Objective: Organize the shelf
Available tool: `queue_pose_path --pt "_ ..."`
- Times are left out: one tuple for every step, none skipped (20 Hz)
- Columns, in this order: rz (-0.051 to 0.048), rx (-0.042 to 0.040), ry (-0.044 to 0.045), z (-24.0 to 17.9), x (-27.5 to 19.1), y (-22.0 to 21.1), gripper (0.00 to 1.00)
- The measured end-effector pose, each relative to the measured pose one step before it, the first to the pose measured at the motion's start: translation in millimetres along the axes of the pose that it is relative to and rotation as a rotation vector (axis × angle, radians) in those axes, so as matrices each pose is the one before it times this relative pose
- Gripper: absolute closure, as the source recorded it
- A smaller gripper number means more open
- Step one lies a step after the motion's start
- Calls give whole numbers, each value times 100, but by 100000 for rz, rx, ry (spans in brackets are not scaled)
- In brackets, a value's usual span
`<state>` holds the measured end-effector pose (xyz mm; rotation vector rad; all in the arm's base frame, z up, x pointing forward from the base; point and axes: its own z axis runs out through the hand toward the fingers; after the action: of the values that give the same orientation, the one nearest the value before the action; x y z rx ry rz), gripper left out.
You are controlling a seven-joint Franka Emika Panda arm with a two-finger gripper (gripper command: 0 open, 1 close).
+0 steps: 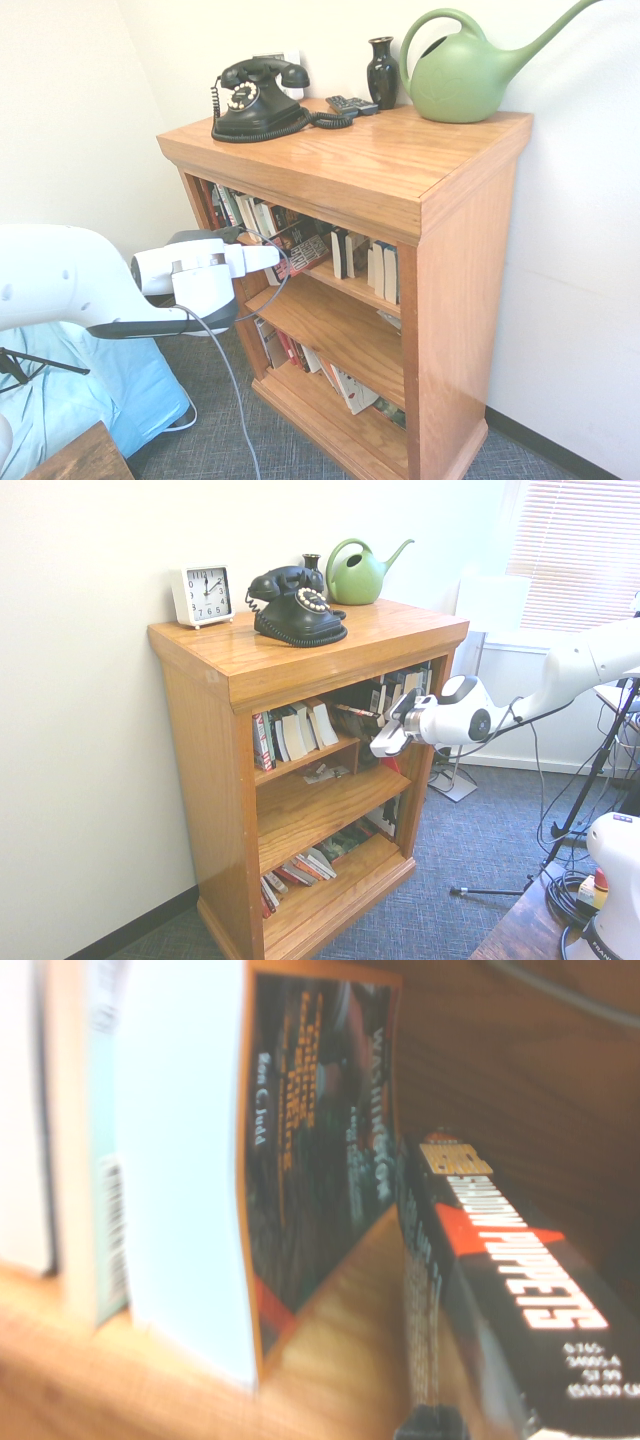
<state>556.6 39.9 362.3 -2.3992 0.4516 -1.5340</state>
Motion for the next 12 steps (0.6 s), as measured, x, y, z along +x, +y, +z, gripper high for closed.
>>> queue_pose_path --pt "272 1419 401 1136 382 -244 100" --pt "409 1639 178 911 477 -125 100" --pt "611 1508 -61 677 366 84 100" --pt "710 1267 -374 488 175 256 100" --pt "752 1427 -440 342 117 236 100" --pt "785 1612 -589 163 2 151 100" --pt "947 1616 -615 59 -53 129 100" --pt "913 1562 -587 7 -67 166 100" --pt "813 1406 -601 -19 -123 163 100" --pt "748 1232 -483 4 -138 157 100" --pt "324 872 -288 -3 -152 124 100" --pt "-231 287 88 -40 -125 34 100"
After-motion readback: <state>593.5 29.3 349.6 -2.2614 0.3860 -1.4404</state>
